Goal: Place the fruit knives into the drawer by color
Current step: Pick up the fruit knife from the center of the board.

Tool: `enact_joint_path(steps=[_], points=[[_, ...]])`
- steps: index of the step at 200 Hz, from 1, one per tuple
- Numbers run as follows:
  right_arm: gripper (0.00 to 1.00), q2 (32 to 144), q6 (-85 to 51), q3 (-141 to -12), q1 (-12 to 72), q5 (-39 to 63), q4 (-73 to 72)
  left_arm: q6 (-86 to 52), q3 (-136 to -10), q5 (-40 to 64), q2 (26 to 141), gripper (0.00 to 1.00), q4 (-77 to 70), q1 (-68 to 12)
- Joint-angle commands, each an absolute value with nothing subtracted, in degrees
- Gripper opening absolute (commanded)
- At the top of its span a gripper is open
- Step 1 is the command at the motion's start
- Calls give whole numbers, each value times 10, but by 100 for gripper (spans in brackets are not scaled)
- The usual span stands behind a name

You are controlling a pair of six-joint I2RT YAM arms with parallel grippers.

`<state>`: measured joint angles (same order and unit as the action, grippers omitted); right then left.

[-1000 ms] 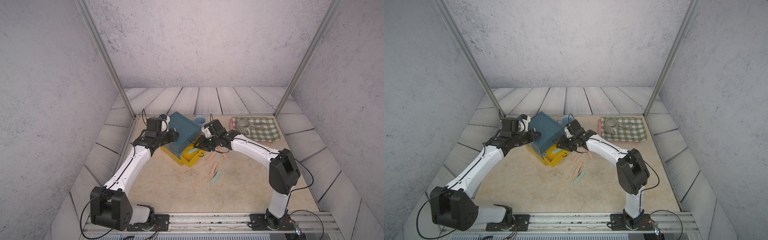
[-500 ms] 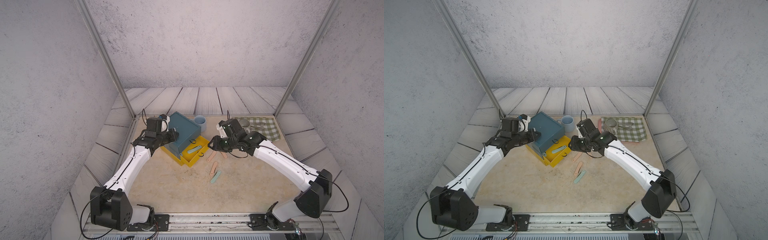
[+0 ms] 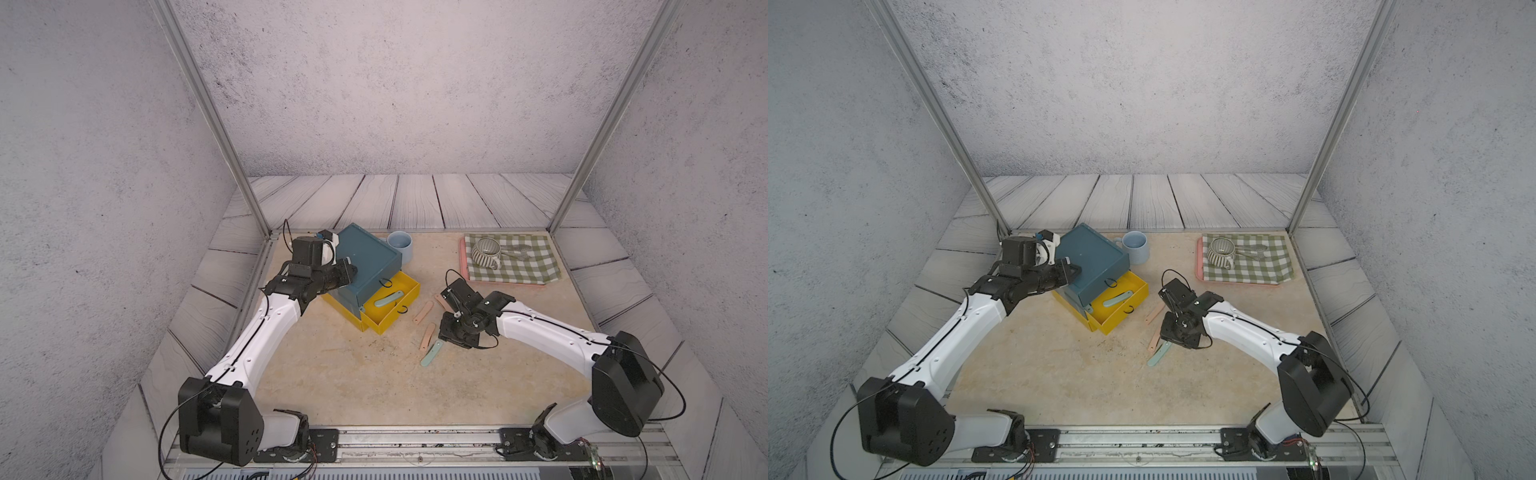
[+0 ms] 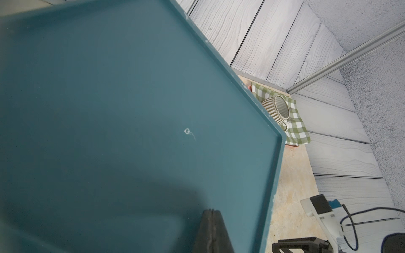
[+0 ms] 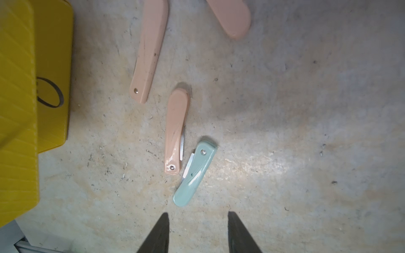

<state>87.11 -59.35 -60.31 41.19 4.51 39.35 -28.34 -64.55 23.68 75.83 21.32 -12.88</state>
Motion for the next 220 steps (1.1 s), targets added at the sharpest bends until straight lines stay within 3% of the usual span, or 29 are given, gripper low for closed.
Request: enact_joint_path(steps=[1, 75, 220], points=[[46, 912, -636, -590, 411, 66, 360, -279, -628, 224, 759, 0, 282, -127], [45, 1015, -651, -632, 412, 84, 355, -278, -625, 223, 757, 0, 282, -126], [43, 1047, -662, -671, 447, 60, 413, -279, -623, 227, 747, 0, 276, -120]])
